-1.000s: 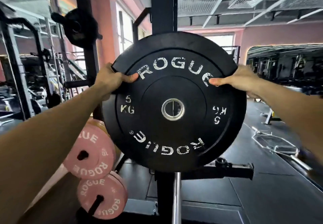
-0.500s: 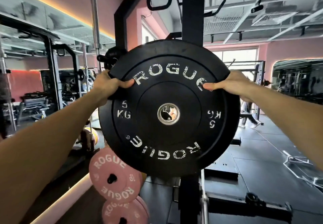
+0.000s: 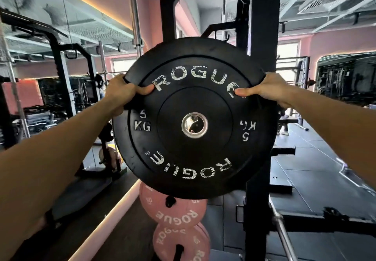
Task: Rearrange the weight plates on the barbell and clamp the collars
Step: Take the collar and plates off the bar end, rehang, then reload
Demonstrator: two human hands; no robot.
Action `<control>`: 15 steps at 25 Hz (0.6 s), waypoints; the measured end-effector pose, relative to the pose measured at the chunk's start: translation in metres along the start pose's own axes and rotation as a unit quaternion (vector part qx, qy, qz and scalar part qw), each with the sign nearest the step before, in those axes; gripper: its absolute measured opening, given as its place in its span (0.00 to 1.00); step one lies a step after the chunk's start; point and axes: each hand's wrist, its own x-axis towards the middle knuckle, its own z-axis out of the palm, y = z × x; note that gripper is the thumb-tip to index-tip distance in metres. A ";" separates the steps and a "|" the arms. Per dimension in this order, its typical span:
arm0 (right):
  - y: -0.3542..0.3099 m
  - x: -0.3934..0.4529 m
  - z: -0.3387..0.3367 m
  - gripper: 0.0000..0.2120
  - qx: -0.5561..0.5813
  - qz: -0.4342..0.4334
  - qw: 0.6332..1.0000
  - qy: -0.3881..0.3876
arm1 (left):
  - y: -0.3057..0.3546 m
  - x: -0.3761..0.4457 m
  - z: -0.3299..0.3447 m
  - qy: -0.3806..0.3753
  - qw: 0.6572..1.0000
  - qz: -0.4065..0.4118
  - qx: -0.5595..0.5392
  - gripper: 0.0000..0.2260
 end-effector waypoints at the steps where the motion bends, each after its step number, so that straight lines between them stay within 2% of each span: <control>1: -0.006 0.005 0.017 0.25 0.001 0.000 1.000 -0.003 | -0.009 0.010 -0.014 -0.002 1.000 -0.001 -0.002 0.31; 6: -0.015 0.047 0.086 0.36 -0.007 0.012 1.000 0.000 | -0.055 0.067 -0.059 -0.007 1.000 0.001 -0.004 0.35; 10: -0.004 0.099 0.136 0.39 -0.021 0.008 1.000 -0.012 | -0.099 0.120 -0.079 0.004 1.000 -0.012 -0.005 0.34; 12: -0.001 0.125 0.157 0.38 -0.019 0.010 1.000 -0.010 | -0.115 0.146 -0.084 0.004 1.000 -0.013 -0.001 0.33; 15: 0.003 0.149 0.181 0.30 -0.014 0.016 1.000 -0.010 | -0.139 0.179 -0.088 0.000 1.000 -0.015 -0.007 0.29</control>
